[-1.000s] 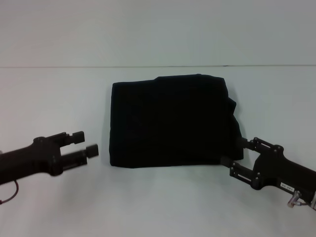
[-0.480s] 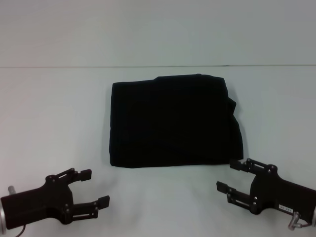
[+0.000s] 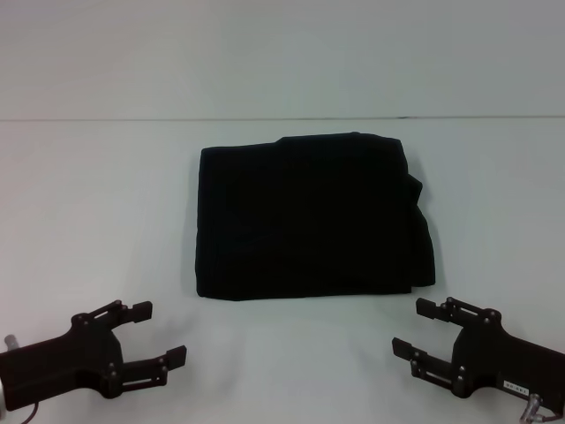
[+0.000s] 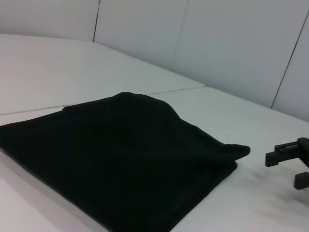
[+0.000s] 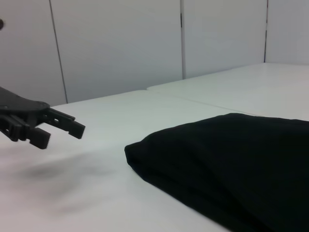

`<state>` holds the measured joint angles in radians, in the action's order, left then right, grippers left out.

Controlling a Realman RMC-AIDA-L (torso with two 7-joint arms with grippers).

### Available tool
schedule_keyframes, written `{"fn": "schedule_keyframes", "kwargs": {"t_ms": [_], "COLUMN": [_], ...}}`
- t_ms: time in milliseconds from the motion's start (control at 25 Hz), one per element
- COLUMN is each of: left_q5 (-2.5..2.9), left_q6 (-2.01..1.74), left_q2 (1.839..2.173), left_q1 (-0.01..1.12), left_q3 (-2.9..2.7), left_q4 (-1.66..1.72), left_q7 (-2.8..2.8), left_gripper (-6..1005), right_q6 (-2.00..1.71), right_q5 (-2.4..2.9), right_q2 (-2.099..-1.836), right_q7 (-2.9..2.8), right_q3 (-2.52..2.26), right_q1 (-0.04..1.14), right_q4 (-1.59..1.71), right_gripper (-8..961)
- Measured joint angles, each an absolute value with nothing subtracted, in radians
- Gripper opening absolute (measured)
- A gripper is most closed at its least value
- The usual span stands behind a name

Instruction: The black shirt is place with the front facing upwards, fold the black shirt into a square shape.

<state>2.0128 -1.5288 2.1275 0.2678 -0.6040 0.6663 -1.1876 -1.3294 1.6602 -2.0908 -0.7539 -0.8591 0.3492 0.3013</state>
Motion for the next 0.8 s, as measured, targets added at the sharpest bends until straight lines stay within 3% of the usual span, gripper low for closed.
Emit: {"fn": "schedule_keyframes", "kwargs": {"t_ms": [280,480,800], "left_q5": [2.014,2.016,2.017], "left_q6": [-1.522,-1.521,-1.521], "left_q2": [2.127,2.127,2.127], "left_q1": [0.268,0.268,0.266], "left_q3": [-0.603,-0.603,-0.603], "left_q4": [0.665,0.665,0.666], "left_q7": [-1.187,-1.187,-1.187], "left_gripper": [934,934,934], "right_q6": [-1.352,-1.353,-1.356], "right_q5": [1.657,1.656,1.655], "right_q2": [-2.092,-2.092,-2.092], "right_q7": [-0.744,-0.728,-0.727], "right_q3": [-0.857,-0.855,-0.855], "right_q1": [0.333,0.323,0.316], "right_q4": [0.304,0.302,0.306], "right_gripper": [714,897,930]}}
